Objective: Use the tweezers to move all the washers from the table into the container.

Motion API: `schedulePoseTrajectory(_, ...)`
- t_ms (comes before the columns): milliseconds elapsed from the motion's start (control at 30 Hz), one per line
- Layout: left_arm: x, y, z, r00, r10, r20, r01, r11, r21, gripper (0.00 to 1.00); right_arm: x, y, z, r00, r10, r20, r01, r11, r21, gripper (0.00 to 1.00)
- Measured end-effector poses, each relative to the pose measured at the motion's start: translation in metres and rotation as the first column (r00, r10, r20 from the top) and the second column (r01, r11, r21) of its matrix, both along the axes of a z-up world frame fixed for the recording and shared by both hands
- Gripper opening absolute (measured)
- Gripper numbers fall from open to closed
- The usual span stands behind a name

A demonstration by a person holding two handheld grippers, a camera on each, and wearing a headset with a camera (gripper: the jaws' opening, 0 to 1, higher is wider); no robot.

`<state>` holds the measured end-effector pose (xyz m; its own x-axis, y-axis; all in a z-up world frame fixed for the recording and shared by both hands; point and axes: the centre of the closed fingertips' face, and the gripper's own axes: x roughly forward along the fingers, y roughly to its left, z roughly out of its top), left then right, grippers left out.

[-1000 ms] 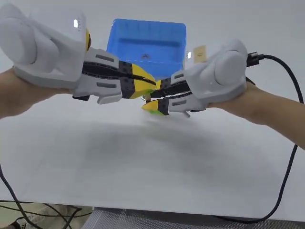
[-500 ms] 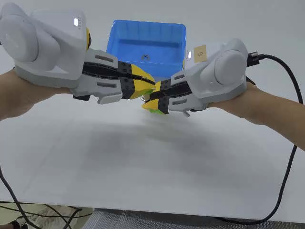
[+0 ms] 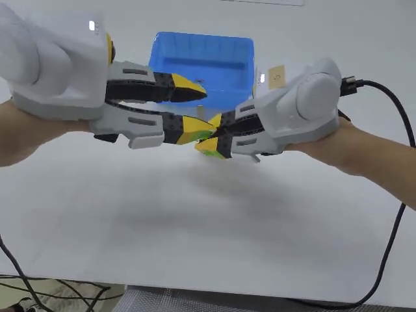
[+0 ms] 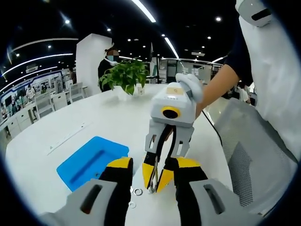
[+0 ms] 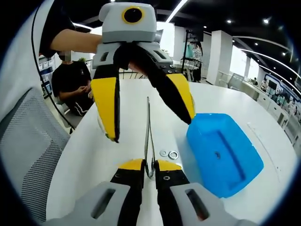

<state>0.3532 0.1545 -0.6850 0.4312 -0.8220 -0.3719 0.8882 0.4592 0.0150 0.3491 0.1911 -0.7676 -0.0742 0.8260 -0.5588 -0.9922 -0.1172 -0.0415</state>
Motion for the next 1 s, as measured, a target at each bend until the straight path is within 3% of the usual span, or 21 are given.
schedulePoseTrajectory(67, -0.004, 0.004, 0.000, 1.000, 0.015, 0.005, -0.015, 1.000, 0.012, 0.49, 0.000, 0.000, 0.003, 1.000, -0.002, 0.001, 0.002, 1.000, 0.000, 0.10)
schedulePoseTrajectory(167, -0.013, 0.012, -0.003, 1.000, 0.026, 0.003, -0.026, 0.999, 0.026, 0.52, 0.000, 0.000, 0.008, 1.000, -0.006, 0.000, 0.006, 1.000, 0.001, 0.10)
schedulePoseTrajectory(300, -0.026, 0.013, 0.004, 0.997, 0.079, -0.018, -0.080, 0.995, -0.056, 0.59, -0.001, -0.002, 0.017, 1.000, 0.000, 0.016, 0.000, 1.000, -0.001, 0.10)
schedulePoseTrajectory(433, -0.037, 0.017, 0.002, 0.994, 0.110, -0.013, -0.111, 0.991, -0.073, 0.66, -0.002, -0.006, 0.029, 1.000, -0.003, 0.018, 0.003, 1.000, 0.007, 0.10)
schedulePoseTrajectory(533, -0.040, 0.024, -0.001, 0.991, 0.135, -0.022, -0.136, 0.988, -0.076, 0.70, -0.001, -0.010, 0.032, 0.999, 0.008, 0.054, -0.008, 1.000, -0.012, 0.10)
schedulePoseTrajectory(800, -0.042, 0.048, 0.004, 0.976, 0.218, -0.014, -0.219, 0.970, -0.106, 0.86, 0.002, -0.014, 0.056, 0.998, -0.009, 0.062, 0.009, 1.000, 0.000, 0.10)
schedulePoseTrajectory(1000, -0.046, 0.059, 0.003, 0.968, 0.252, -0.006, -0.251, 0.961, -0.116, 0.87, 0.011, -0.009, 0.072, 0.998, -0.022, 0.052, 0.021, 1.000, 0.007, 0.09)
